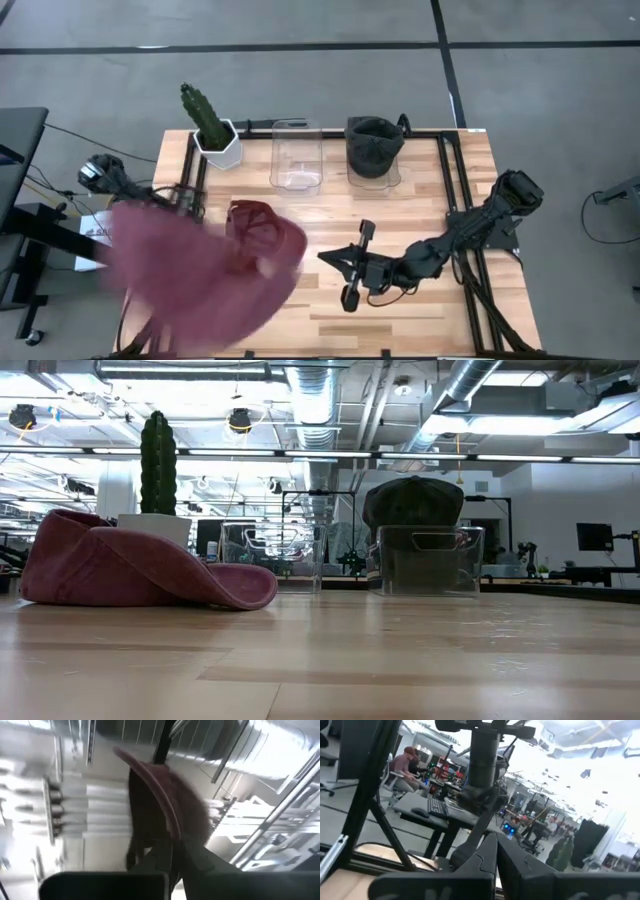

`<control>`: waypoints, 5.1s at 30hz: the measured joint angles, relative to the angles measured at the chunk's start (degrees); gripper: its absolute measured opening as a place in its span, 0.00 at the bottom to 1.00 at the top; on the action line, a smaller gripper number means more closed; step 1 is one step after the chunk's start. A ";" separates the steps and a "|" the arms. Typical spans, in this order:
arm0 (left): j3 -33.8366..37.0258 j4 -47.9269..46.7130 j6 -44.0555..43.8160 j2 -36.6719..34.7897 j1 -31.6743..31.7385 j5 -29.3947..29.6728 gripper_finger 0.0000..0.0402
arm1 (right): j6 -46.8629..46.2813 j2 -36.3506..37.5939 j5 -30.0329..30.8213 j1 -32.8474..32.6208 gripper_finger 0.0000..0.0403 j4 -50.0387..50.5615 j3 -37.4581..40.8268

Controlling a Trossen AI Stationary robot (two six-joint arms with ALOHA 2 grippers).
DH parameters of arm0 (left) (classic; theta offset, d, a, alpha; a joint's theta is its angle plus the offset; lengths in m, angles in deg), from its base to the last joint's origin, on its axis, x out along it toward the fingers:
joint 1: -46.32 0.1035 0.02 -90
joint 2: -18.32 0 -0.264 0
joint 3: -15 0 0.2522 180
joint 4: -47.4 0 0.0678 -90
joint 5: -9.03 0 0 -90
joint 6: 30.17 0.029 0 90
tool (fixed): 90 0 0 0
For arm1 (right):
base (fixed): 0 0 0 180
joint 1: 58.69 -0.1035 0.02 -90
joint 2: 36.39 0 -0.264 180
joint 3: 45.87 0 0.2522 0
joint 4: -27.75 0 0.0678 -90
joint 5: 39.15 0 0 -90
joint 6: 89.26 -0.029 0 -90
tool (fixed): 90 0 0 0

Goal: Pick & Place hat
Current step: Put the right red cap into the transparent bin

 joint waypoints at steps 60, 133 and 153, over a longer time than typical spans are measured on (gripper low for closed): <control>0.04 -1.36 2.73 13.39 2.69 3.07 0.04 | 7.82 0.42 -37.63 6.48 0.09 19.10 -23.65; 0.04 -60.56 -16.40 -3.79 18.89 -12.35 0.26 | -19.31 8.52 -41.62 1.39 0.00 82.26 -37.35; 0.04 -60.48 -19.06 -3.79 19.68 -9.84 0.40 | -18.44 8.52 -42.06 1.00 0.00 82.22 -37.35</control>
